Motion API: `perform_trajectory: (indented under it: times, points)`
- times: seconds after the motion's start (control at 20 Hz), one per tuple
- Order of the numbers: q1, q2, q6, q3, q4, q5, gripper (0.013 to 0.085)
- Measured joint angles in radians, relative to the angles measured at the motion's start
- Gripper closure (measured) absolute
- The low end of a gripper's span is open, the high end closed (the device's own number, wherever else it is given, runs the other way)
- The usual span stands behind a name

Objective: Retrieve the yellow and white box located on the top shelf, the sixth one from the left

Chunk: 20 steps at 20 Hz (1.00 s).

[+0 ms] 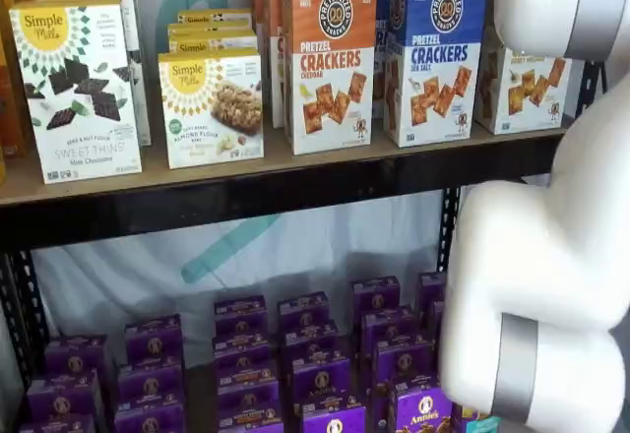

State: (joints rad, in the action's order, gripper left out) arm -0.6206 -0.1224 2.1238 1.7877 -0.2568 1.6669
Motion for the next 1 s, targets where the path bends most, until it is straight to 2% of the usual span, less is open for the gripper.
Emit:
perform_trajectory:
  times: [0.6,1.0]
  points:
    - [0.031,0.034,-0.003,0.055,0.109,0.062,0.0130]
    - [0.021,0.056,0.004,0.079,0.105,0.073,0.0130]
